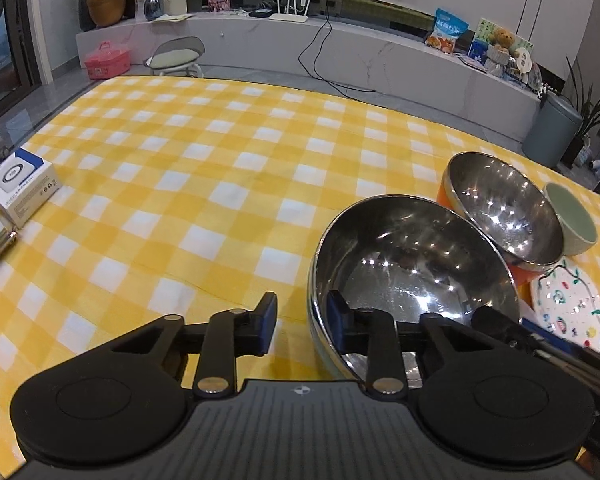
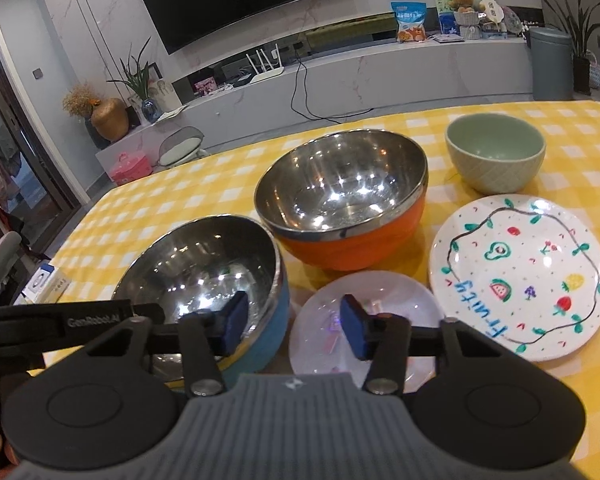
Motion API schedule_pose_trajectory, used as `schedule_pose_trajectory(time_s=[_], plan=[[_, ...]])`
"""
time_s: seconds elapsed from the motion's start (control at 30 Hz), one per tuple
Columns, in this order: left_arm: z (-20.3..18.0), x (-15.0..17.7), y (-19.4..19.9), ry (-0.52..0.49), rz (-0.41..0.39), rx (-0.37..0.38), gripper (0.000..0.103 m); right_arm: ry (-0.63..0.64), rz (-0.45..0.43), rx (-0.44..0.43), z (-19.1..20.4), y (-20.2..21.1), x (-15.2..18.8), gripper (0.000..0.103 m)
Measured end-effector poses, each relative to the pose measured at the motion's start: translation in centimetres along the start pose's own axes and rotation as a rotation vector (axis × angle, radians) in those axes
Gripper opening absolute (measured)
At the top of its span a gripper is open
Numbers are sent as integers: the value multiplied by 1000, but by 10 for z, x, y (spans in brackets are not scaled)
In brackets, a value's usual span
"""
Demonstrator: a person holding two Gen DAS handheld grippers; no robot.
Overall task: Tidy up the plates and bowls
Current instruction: 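Move both grippers to the blue steel bowl rim and close on it, then lift the blue steel bowl with both grippers toward the orange bowl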
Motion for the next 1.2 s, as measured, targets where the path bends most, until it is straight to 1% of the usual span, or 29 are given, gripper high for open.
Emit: schedule_pose_trajectory(time_s=[0.07,0.13,0.17,0.2,0.23,0.37,0.53,0.67,1.0,1.2], plan=[[-2,1,1,-4,5,5,28,5,1,-8,3,1,2,35],[-6,2,2,-12,8,7,20,13,5,-18,6,1,3,25],[-8,3,3,-17,11,10,17,18,6,-21,7,1,3,23],[-10,3,4,-20,12,5,16,22,8,-26,7,1,3,19],[-11,4,5,-26,12,1,13,23,8,-22,8,1,4,18],[-13,6,7,-24,13,-12,12,10,13,-22,6,2,4,15],[-10,7,18,-9,4,-17,11,-7,25,-44,6,6,7,11],[-7,10,31,8,-2,-4,10,5,22,-44,9,13,9,10],[3,31,76,55,-10,13,10,14,32,-105,21,52,20,8],[13,50,99,89,-4,15,11,48,48,-132,32,74,38,8]])
Point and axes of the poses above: each gripper's, at about its wrist camera, not at the fingertips, and y roughly against the way its jaws point, z to its left, x to its underside, the point moved 8 cm from there along -y, roughly the way its jaws point, and after that the axes turned 12 degrees about z, right-handed, at the moved point
